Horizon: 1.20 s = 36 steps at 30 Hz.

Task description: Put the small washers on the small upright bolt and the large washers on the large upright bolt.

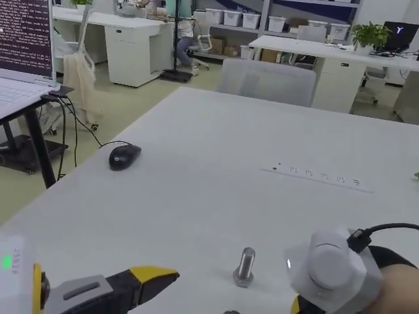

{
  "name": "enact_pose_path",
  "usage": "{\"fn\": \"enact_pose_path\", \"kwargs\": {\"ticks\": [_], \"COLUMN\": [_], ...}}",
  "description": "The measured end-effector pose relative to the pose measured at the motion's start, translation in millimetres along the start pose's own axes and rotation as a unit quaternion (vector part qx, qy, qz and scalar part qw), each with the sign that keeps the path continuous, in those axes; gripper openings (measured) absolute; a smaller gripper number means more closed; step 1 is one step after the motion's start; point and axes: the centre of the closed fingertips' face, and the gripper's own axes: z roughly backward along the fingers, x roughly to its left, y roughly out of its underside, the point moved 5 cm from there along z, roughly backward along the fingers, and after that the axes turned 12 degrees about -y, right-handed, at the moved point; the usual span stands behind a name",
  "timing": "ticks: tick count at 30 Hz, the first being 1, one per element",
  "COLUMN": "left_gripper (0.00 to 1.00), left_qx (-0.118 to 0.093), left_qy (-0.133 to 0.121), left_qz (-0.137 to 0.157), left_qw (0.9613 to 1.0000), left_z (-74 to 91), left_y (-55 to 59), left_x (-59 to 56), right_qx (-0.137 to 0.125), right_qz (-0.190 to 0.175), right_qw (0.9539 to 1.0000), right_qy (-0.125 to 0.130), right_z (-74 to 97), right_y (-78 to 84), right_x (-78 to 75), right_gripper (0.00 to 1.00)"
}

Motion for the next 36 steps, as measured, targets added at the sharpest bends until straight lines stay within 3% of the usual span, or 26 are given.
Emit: {"fn": "enact_pose_path", "kwargs": {"ticks": [9, 14, 19, 30, 36], "left_gripper": [0.62, 0.62, 0.62, 0.62, 0.62], "left_qx": [0.003, 0.003, 0.008, 0.008, 0.011], "left_qy": [0.007, 0.013, 0.016, 0.016, 0.017], "left_qz": [-0.002, -0.005, -0.005, -0.008, -0.008], "left_qw": [1.0000, 0.9999, 0.9998, 0.9998, 0.9998], "left_z": [-5.1, -7.2, -8.5, -7.6, -9.0], "left_y": [0.0, -1.0, 0.7, -0.4, 0.1], "left_x": [-4.3, -7.7, -8.4, -5.6, -3.1], "right_qx": [-0.017, -0.038, -0.038, -0.041, -0.035], "right_qz": [-0.030, -0.059, -0.075, -0.076, -0.069], "right_qw": [0.9993, 0.9965, 0.9941, 0.9911, 0.9917], "right_qy": [0.016, 0.046, 0.069, 0.102, 0.102], "right_z": [20.7, 43.1, 59.8, 89.2, 91.3], "right_y": [18.6, 34.0, 48.1, 44.6, 40.3], "right_x": [4.1, 3.4, -3.1, -26.2, -35.9], "right_gripper": [0.12, 0.12, 0.12, 0.12, 0.12]}}
